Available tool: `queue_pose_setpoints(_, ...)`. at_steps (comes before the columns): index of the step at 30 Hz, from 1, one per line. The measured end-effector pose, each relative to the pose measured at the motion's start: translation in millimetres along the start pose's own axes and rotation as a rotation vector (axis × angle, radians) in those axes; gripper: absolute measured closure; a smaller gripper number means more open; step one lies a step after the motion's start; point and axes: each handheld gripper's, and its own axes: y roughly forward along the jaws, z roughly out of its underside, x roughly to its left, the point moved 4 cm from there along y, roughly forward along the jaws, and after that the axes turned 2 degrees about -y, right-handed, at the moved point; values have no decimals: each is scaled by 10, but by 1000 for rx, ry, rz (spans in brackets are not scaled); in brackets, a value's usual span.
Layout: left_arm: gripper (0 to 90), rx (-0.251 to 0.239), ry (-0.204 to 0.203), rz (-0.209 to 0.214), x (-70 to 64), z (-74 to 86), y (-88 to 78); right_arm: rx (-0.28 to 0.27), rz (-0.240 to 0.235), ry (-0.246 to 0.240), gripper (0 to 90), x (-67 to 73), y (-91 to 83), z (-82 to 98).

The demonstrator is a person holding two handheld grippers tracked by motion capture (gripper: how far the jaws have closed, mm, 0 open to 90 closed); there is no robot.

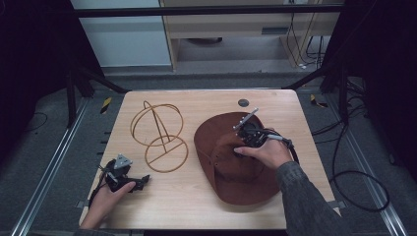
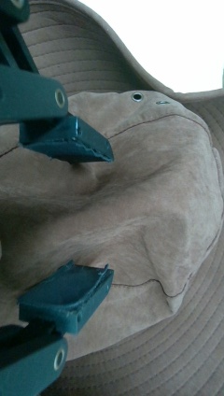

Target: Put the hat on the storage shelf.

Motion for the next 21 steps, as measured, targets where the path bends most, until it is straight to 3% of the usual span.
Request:
queue_pose_setpoints(4, 0, 0, -2, -1, -1, -1, 2, 4, -5, 7, 406, 0, 28, 12)
queue_pose_setpoints(8, 0, 0, -3, -1, -1, -2, 2, 22, -7, 6, 503, 4, 75, 14)
queue_pose_setpoints(9, 0, -1, -3, -2, -2, -2, 3, 20, -8, 11, 584, 5, 70, 7)
queue_pose_setpoints(10, 0, -1, -3, -2, -2, -2, 3, 20, -8, 11, 584, 5, 70, 7)
queue_pose_setpoints(11, 0, 0, -3, -1, -2, -2, 2, 15, -15, 4, 674, -2, 65, 5)
queue_pose_setpoints(13, 0, 0, -3, -1, -2, -2, 2, 19, -17, 11, 708, -6, 63, 7)
queue_pose_setpoints(14, 0, 0, -3, -2, -2, -2, 3, 14, -34, 16, 787, -19, 48, 5)
queue_pose_setpoints(17, 0, 0, -3, -1, -1, -2, 3, -9, -53, 20, 860, -41, 5, -13)
queue_pose_setpoints(21, 0, 0, -4, 0, -3, -2, 3, -9, -53, 6, 888, -64, -55, -35)
